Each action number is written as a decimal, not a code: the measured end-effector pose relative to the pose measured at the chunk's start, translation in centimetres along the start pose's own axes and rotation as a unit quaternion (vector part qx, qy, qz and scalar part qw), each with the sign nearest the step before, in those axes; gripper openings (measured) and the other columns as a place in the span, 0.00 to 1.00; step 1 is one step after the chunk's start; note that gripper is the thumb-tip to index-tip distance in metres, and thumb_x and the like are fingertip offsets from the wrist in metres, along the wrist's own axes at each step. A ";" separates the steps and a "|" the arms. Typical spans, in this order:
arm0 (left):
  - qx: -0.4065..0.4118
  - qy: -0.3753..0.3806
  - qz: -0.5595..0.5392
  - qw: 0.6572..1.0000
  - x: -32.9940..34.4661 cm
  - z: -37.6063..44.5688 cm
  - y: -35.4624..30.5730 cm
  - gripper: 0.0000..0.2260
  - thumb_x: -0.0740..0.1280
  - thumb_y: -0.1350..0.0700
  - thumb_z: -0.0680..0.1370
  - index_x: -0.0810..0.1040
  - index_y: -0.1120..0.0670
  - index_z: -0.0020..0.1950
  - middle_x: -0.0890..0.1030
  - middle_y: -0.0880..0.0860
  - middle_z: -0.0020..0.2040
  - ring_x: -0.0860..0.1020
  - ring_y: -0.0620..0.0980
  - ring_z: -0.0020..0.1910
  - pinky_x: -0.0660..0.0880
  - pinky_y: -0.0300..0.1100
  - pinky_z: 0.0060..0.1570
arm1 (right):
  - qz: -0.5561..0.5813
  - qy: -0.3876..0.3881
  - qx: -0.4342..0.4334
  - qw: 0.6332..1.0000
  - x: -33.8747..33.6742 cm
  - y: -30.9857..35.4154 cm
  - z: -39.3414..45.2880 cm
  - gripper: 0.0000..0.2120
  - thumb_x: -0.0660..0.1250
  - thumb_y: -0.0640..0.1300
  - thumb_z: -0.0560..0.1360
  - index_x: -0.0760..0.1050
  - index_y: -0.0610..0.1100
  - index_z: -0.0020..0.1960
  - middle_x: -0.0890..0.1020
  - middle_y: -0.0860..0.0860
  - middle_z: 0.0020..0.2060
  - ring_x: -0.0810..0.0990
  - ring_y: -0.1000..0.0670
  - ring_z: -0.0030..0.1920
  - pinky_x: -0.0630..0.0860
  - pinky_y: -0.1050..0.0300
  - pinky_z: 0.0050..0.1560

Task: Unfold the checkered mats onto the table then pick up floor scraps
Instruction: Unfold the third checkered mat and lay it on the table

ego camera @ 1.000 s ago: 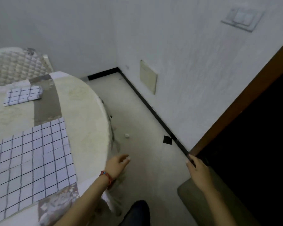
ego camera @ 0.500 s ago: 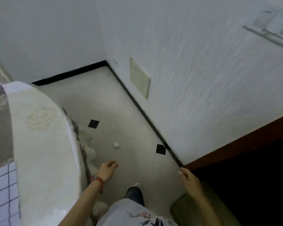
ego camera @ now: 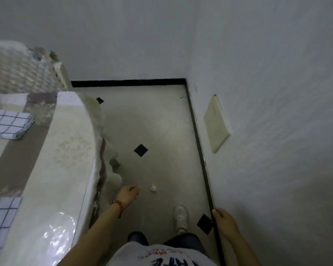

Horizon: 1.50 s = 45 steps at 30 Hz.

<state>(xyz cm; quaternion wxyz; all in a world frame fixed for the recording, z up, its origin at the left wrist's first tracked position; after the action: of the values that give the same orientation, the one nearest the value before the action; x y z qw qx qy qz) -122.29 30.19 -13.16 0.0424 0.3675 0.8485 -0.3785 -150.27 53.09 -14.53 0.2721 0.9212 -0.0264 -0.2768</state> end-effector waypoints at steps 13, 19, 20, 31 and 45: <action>-0.136 -0.160 -0.216 0.954 -3.4 1.6 1.7 0.14 0.61 0.62 0.78 0.72 0.56 0.31 0.73 0.53 0.31 0.71 0.48 0.31 0.70 0.37 0.31 | -0.099 0.139 -0.102 0.980 -1.4 22.2 17.7 0.15 0.59 0.44 0.79 0.77 0.32 0.49 0.80 0.37 0.46 0.76 0.45 0.44 0.74 0.50 0.56; -0.017 -0.157 -0.204 0.966 -9.2 6.7 -6.5 0.05 0.61 0.55 0.78 0.77 0.52 0.49 0.77 0.49 0.42 0.74 0.47 0.42 0.71 0.41 0.46 | -0.107 0.163 -0.178 0.965 4.7 31.8 18.6 0.10 0.59 0.46 0.79 0.76 0.43 0.51 0.77 0.50 0.41 0.78 0.47 0.46 0.73 0.55 0.50; 0.012 -0.161 -0.196 0.967 -10.8 7.5 -8.4 0.06 0.62 0.54 0.78 0.77 0.51 0.52 0.77 0.48 0.44 0.75 0.45 0.43 0.72 0.36 0.44 | -0.106 0.163 -0.191 0.962 5.6 33.7 18.6 0.11 0.59 0.46 0.79 0.76 0.41 0.51 0.78 0.50 0.41 0.78 0.47 0.45 0.72 0.58 0.46; 0.076 -0.304 -0.157 0.937 -32.0 10.4 -14.8 0.12 0.62 0.55 0.78 0.78 0.56 0.58 0.81 0.56 0.55 0.77 0.53 0.55 0.70 0.42 0.57 | -0.114 0.219 -0.355 0.902 16.9 57.1 14.1 0.05 0.60 0.48 0.78 0.75 0.53 0.49 0.80 0.55 0.43 0.79 0.52 0.47 0.71 0.66 0.44; -0.214 -0.645 -0.308 0.666 -39.8 6.3 -1.4 0.15 0.64 0.58 0.75 0.74 0.61 0.60 0.75 0.63 0.59 0.76 0.59 0.55 0.71 0.46 0.56 | -0.272 0.474 -0.444 0.710 37.0 68.6 8.8 0.08 0.61 0.44 0.78 0.76 0.47 0.54 0.80 0.54 0.46 0.79 0.53 0.47 0.73 0.67 0.46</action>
<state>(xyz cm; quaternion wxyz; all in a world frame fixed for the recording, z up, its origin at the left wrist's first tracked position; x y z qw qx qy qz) -95.64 1.79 -2.85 0.5377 -0.2698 0.7318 -0.3201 -116.64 -16.94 -3.62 0.5397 0.6717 0.4834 0.1545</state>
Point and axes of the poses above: each hand's wrist, its own z-axis towards the middle knuckle, its own x-axis out of the palm, y = z × x, the point moved 8 cm from there along z, towards the middle knuckle
